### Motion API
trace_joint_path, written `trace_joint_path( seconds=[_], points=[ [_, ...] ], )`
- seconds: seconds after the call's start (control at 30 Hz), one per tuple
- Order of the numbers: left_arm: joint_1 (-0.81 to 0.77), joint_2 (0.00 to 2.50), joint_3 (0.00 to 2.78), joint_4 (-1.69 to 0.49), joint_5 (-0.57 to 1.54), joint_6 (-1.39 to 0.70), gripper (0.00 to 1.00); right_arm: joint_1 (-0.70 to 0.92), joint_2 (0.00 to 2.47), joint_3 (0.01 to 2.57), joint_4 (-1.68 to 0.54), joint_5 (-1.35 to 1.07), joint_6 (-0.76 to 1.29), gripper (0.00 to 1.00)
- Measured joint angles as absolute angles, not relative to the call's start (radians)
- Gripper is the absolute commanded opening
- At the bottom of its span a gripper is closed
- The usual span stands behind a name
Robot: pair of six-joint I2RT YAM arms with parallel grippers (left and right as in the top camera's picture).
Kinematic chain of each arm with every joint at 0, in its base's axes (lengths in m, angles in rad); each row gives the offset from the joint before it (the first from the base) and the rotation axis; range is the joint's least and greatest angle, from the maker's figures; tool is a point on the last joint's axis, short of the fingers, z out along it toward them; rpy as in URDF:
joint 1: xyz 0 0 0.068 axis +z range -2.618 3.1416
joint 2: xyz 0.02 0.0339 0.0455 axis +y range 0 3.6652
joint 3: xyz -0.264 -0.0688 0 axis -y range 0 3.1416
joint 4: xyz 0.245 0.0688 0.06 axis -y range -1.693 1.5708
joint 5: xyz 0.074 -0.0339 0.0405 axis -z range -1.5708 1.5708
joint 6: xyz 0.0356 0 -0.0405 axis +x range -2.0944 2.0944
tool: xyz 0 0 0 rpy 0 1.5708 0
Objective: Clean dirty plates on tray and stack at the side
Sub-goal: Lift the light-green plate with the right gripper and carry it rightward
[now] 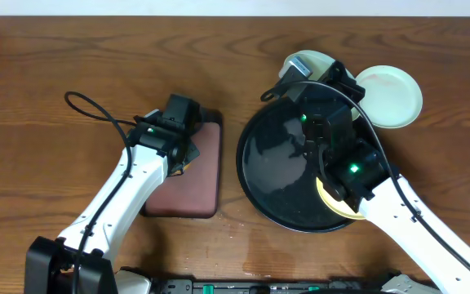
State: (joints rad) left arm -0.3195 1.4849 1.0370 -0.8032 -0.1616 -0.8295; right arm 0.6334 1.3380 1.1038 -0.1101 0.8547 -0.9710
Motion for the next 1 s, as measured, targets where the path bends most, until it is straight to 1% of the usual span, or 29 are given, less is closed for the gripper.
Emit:
trace_joint_path(
  seconds=[0.43, 0.5, 0.6, 0.7, 0.77, 0.9, 0.93, 1.0],
  points=[
    [-0.319, 1.485, 1.037, -0.803, -0.162, -0.83, 0.08, 0.644, 1.338, 1.104, -0.113, 0.875, -0.979, 0.01],
    [-0.319, 1.485, 1.037, -0.801, -0.162, -0.83, 0.08, 0.655, 1.337, 1.105, -0.152, 0.845, -0.959, 0.01],
    [-0.319, 1.485, 1.037, -0.798, -0.16, -0.83, 0.08, 0.656, 1.338, 1.105, -0.308, 0.717, -0.891, 0.01],
    [-0.319, 1.485, 1.037, -0.797, -0.159, -0.83, 0.08, 0.623, 1.358, 1.104, -0.369, 0.625, -0.849, 0.01],
    [-0.319, 1.485, 1.037, -0.797, -0.16, -0.83, 0.08, 0.599, 1.385, 1.103, -0.326, 0.637, -0.831, 0.01],
    [-0.319, 1.485, 1.037, -0.797, -0.159, -0.83, 0.08, 0.585, 1.407, 1.098, -0.131, 0.757, -0.765, 0.01],
    [-0.319, 1.485, 1.037, -0.797, -0.159, -0.83, 0.08, 0.585, 1.402, 1.099, -0.111, 0.765, -0.743, 0.01],
    [-0.319, 1.485, 1.037, -0.797, -0.159, -0.83, 0.08, 0.578, 1.385, 1.103, -0.161, 0.727, -0.698, 0.01]
  ],
)
